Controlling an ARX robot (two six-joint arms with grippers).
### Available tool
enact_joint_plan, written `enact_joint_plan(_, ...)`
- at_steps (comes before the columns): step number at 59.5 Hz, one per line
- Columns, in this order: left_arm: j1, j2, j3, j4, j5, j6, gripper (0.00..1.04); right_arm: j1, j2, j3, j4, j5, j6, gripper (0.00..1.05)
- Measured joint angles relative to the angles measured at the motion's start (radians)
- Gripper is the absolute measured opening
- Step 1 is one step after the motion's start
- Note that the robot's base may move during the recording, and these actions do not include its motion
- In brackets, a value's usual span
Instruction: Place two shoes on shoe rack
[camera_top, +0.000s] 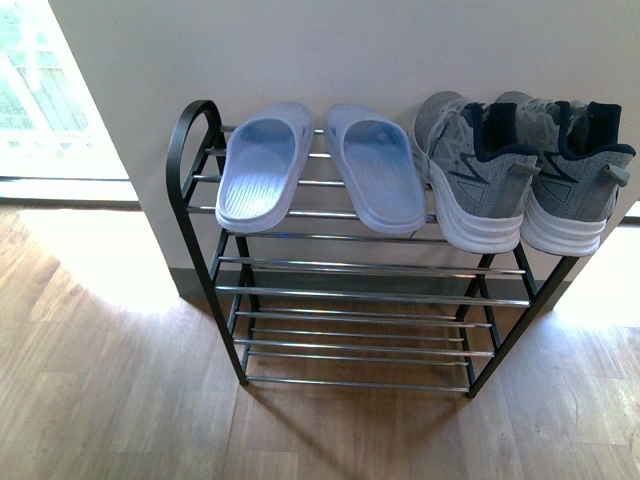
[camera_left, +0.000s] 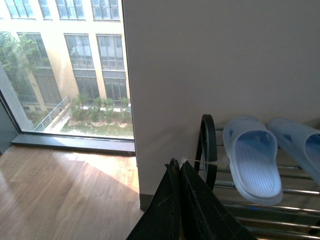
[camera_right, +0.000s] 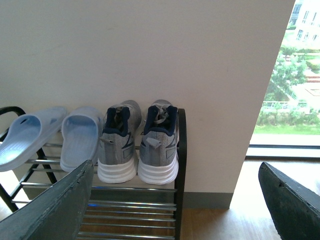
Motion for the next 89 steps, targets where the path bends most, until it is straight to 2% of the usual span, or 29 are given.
enact_joint_plan(2,0.032,-0.032,-0.021,-0.024,0.041,0.001,0.01,0.0,0.0,0.0,0.0,0.0,0.0,0.96)
enact_joint_plan(7,0.058,-0.128,-0.043,-0.089,0.044,0.001,0.01,0.0,0.0,0.0,0.0,0.0,0.0,0.96)
enact_joint_plan(46,0.058,-0.605,-0.089,-0.502,0.05,0.001,0.01,0.0,0.0,0.0,0.0,0.0,0.0,0.96)
enact_joint_plan(89,0.058,-0.887,-0.089,-0.775,0.05,0.001,0.01,0.0,0.0,0.0,0.0,0.0,0.0,0.96)
